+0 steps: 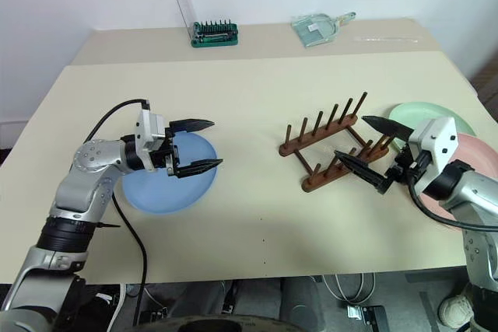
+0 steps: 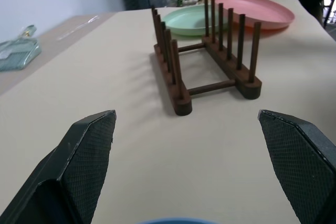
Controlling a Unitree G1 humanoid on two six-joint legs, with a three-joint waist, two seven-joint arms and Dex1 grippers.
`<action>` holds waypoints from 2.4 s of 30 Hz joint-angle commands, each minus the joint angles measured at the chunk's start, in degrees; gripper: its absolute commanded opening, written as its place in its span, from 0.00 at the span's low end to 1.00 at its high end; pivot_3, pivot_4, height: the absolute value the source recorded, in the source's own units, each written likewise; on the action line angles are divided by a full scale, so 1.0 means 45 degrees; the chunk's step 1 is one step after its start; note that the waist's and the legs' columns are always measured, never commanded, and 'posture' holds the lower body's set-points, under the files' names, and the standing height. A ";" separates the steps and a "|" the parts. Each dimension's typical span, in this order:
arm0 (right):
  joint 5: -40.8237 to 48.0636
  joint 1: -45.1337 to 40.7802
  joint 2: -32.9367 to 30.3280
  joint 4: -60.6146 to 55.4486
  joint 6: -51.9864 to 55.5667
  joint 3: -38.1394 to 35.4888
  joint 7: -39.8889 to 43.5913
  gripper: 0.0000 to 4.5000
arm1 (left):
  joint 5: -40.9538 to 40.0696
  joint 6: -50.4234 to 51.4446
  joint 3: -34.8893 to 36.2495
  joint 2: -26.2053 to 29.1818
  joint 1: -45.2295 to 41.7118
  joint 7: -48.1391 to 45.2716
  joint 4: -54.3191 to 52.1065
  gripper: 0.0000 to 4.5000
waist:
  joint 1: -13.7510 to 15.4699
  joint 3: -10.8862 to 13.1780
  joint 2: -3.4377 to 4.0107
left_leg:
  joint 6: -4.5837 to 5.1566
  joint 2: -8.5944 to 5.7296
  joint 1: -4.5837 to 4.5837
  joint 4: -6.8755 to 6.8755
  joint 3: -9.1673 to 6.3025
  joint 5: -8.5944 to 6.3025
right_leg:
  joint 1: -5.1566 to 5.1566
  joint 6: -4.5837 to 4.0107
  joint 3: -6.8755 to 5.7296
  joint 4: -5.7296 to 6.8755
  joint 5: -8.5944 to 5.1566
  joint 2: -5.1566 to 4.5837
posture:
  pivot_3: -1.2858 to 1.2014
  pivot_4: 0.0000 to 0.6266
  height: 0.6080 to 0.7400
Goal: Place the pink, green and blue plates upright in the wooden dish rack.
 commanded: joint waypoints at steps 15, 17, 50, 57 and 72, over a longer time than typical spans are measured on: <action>0.0178 -0.0554 -0.0260 -0.0426 0.0248 -0.0388 -0.0323 0.99 | -0.0145 0.0550 -0.0433 -0.0742 -0.0910 0.0133 -0.0301 1.00 | -0.0002 0.0008 -0.0003 | 0.0000 -0.0001 -0.0006 -0.0010 -0.0001 -0.0001 | 0.0005 0.0001 -0.0001 -0.0036 0.0001 0.0000 | 0.52 0.24 1.00; 0.0129 -0.0789 -0.0136 -0.0508 0.0260 -0.0159 -0.0534 0.99 | -0.0048 0.0783 -0.0615 -0.0751 -0.0945 0.0089 -0.0402 1.00 | -0.0014 0.0008 -0.0003 | 0.0000 -0.0001 -0.0006 -0.0014 0.0000 -0.0001 | 0.0004 0.0002 -0.0001 -0.0040 0.0002 0.0001 | 0.52 0.24 1.00; 0.0002 -0.1279 0.0665 -0.0720 -0.0729 0.0044 -0.1513 0.99 | 0.2418 0.8301 -0.6363 -0.3423 -0.3899 0.2668 -0.0901 1.00 | -0.0023 0.0026 -0.0020 | -0.0103 0.0080 0.0006 -0.0140 0.0017 0.0062 | -0.0009 -0.0030 0.0003 -0.0141 0.0026 0.0072 | 0.52 0.24 1.00; 0.1971 0.1506 -0.0321 -0.0883 0.0544 -0.2727 0.0371 0.99 | 0.3402 0.7590 -0.6920 -0.4279 -0.4055 0.3324 -0.0004 1.00 | 0.0034 0.0028 -0.0024 | -0.0081 0.0082 0.0004 -0.0134 0.0022 0.0050 | 0.0003 -0.0031 0.0004 -0.0152 0.0027 0.0071 | 0.52 0.24 1.00; 0.2049 0.6315 -0.0116 -0.1774 0.0691 -0.5674 0.2238 0.99 | 0.4737 0.6633 -0.7446 -0.6168 -0.4248 0.4249 0.1609 1.00 | 0.0018 0.0041 -0.0046 | -0.0048 0.0109 0.0016 -0.0137 0.0096 0.0029 | 0.0039 0.0022 0.0027 -0.0146 0.0008 0.0075 | 0.52 0.24 1.00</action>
